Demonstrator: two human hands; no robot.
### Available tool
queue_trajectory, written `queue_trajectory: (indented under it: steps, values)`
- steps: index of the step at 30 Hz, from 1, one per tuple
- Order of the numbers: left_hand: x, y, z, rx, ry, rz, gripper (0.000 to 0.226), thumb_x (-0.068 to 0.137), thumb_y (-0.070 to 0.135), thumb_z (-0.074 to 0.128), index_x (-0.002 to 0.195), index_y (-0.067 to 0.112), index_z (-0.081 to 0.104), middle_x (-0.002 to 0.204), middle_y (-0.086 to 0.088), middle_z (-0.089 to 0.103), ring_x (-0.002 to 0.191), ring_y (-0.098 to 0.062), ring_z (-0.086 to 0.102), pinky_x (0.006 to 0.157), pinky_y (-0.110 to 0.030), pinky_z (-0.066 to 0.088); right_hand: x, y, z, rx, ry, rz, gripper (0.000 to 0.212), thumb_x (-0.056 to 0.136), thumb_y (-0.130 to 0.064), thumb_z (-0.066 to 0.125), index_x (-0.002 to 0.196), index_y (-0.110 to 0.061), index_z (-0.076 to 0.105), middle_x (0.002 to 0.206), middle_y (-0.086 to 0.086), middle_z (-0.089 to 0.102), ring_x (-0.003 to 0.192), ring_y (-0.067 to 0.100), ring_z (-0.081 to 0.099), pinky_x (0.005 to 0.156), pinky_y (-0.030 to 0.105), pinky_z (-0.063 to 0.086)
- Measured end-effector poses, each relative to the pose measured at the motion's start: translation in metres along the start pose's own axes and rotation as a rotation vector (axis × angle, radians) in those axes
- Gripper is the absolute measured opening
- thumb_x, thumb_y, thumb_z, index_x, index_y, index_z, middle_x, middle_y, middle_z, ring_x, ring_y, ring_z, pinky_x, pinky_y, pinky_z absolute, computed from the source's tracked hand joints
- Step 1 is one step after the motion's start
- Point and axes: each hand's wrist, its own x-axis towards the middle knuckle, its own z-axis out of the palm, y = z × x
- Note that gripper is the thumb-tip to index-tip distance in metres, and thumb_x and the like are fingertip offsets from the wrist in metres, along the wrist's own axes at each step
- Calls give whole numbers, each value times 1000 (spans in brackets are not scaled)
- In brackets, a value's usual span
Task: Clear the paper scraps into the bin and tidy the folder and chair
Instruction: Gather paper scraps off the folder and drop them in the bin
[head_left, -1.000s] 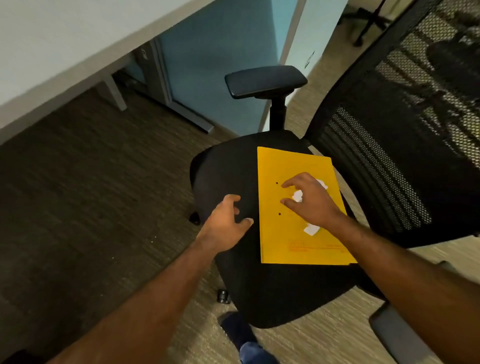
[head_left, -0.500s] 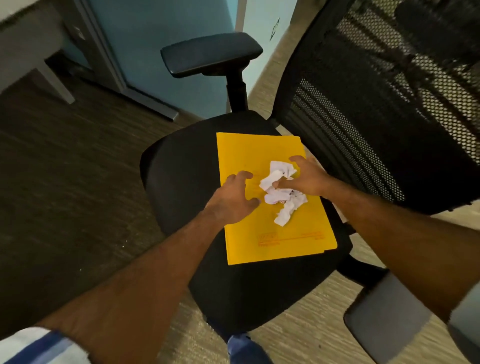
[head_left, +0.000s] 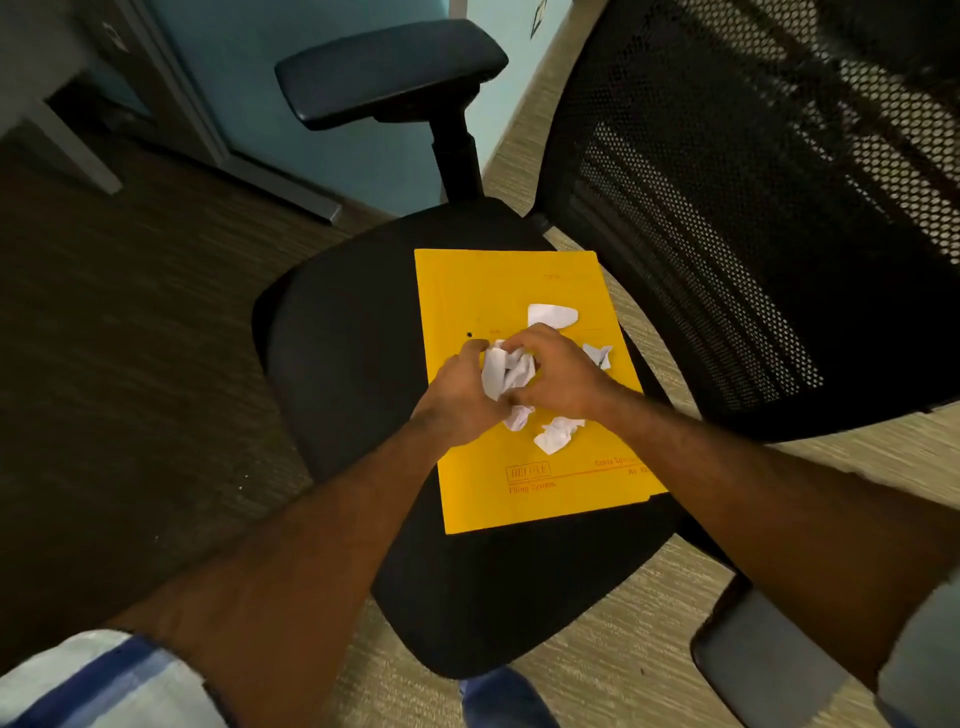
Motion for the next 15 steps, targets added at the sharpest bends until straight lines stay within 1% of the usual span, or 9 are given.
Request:
queue_trajectory:
  steps: [2,4,6,7,8,10,11,13,15]
  values:
    - [-2,-1,-2,-61,4,-5,83,74,27,83,141,17,35,114,-11,62,91,-28,65,64,-35,52,-1,-4,2,64,19,13,60,64,-12,85,119,-13,61,117,3,58,104,11,54,83,23,44]
    - [-6,-1,-5,-154,-6,-23,75,79,24,80,139,18,35,108,-8,63,82,-24,66,65,-38,58,-3,-10,2,135,23,48,57,65,-8,84,118,-15,62,116,0,59,97,8,57,78,24,50]
    - [-10,-1,-7,-272,-34,-50,68,83,17,76,137,20,34,104,-1,60,85,-22,67,67,-39,62,-5,-15,2,208,21,82,54,66,-4,82,115,-16,63,111,-3,61,86,-2,59,69,18,50]
    - [-12,-2,-8,-353,-54,-71,66,85,13,73,137,22,34,104,1,59,89,-21,67,68,-38,62,-5,-18,3,234,24,90,52,67,-1,80,114,-16,63,108,-4,62,82,-5,60,66,14,50]
    - [-14,-2,-9,-448,-72,-95,65,86,8,71,137,23,33,107,-1,60,93,-22,67,70,-37,61,-5,-21,3,242,31,87,50,69,0,79,114,-16,63,106,-4,63,80,-6,61,65,12,50]
    - [-16,-2,-10,-628,-74,-145,65,87,-1,66,135,28,34,110,-9,63,98,-28,67,73,-38,59,-5,-30,5,228,62,61,44,71,-2,77,111,-16,65,100,-4,67,80,-1,63,68,14,51]
    - [-18,-2,-11,-702,-66,-165,65,87,-5,63,134,30,35,108,-11,64,95,-28,67,72,-38,59,-5,-36,7,234,85,50,41,71,-3,77,108,-15,66,98,-2,68,81,3,64,70,17,52]
    - [-22,-3,-12,-813,-68,-183,65,87,-11,57,132,31,37,104,-9,65,88,-25,68,70,-37,59,-6,-44,12,279,141,41,32,72,-4,78,102,-13,68,96,0,70,81,7,64,72,20,53]
    - [-28,-4,-10,-867,-79,-170,66,85,-14,59,129,32,40,105,-7,66,86,-23,69,70,-37,59,-6,-50,17,325,175,35,27,73,-4,78,96,-13,68,92,1,70,80,6,65,72,20,53]
